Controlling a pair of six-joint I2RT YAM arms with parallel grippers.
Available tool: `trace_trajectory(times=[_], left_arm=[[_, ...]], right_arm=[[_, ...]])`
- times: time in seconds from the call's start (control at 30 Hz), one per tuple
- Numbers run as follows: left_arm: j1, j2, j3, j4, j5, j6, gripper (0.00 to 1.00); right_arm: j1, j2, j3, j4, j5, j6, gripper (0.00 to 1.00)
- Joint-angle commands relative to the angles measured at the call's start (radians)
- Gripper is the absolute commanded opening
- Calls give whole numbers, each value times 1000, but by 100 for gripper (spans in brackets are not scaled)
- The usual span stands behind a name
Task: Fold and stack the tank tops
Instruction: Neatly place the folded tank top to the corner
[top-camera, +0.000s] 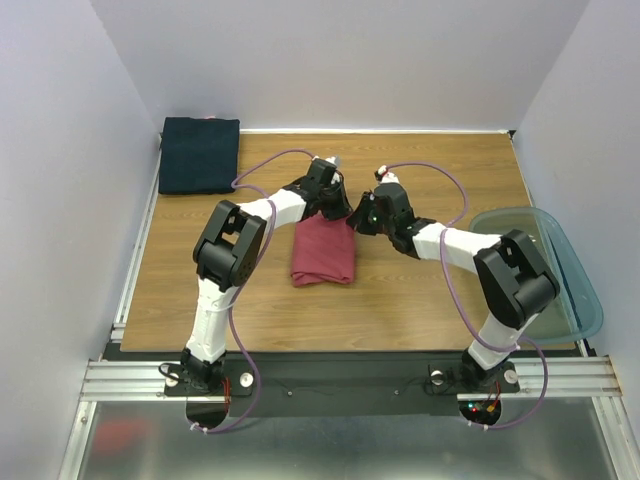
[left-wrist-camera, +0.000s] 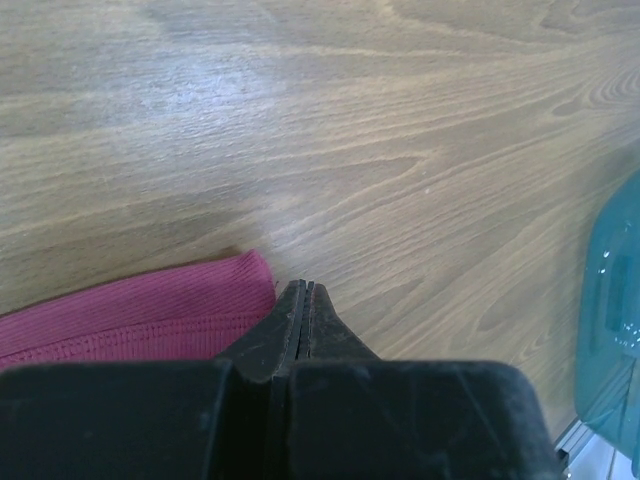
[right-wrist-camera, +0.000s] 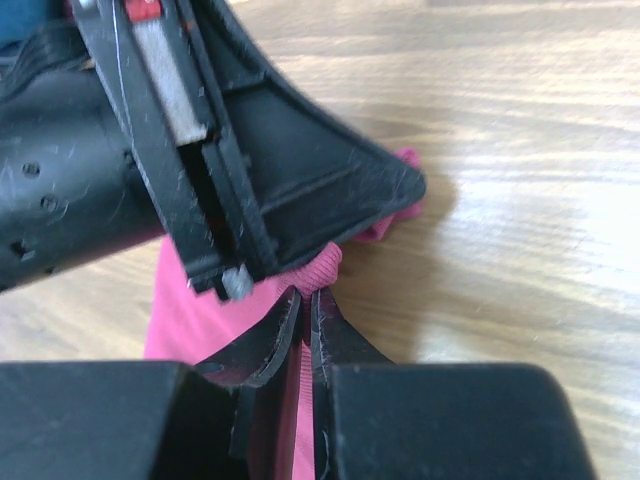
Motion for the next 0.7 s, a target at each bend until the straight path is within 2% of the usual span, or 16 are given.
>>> trace_trajectory(times=[0.0,0.13,0.27,0.37,0.67], left_arm=[[4,-5,35,-18,28,23,0],[16,-18,34,-9,48,18,0],[33,-38,48,-5,68,23,20],[45,-60,57,0,68,30,29],[85,-135,60,24,65,34,31]], right_arm=[[4,26,54,20,70,-51,9],[4,69,64,27,76,-56,8],[4,66,45,48,72,-53,8],[4,55,38,54,67,-59,8],[5,-5,42,62,30,-111,7]])
